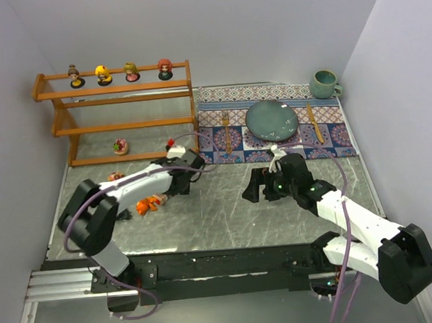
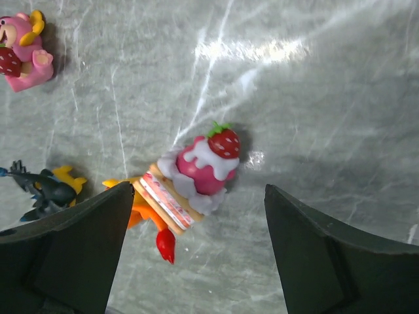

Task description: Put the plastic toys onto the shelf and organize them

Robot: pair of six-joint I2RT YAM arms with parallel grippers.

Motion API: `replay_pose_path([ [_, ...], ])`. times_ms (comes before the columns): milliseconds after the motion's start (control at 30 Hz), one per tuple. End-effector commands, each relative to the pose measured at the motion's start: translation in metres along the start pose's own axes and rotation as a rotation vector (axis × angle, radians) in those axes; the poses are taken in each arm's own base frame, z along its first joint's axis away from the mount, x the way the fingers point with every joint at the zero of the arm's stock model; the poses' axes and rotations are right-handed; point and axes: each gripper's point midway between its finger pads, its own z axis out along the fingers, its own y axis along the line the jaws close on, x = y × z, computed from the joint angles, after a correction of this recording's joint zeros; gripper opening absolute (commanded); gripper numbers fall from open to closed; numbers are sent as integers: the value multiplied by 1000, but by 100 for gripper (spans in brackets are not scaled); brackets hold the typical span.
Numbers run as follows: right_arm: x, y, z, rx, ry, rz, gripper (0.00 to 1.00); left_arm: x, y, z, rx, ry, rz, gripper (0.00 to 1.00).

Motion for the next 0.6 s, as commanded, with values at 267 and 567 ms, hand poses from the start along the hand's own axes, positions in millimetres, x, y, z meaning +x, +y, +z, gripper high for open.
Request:
replay_pose_path([
  [267, -3, 3, 4, -15, -2, -15, 100, 6, 8, 6, -227, -21, 124, 84],
  [567, -1, 1, 5, -8, 4, -12, 100, 20, -6, 19, -194, 23, 131, 73],
])
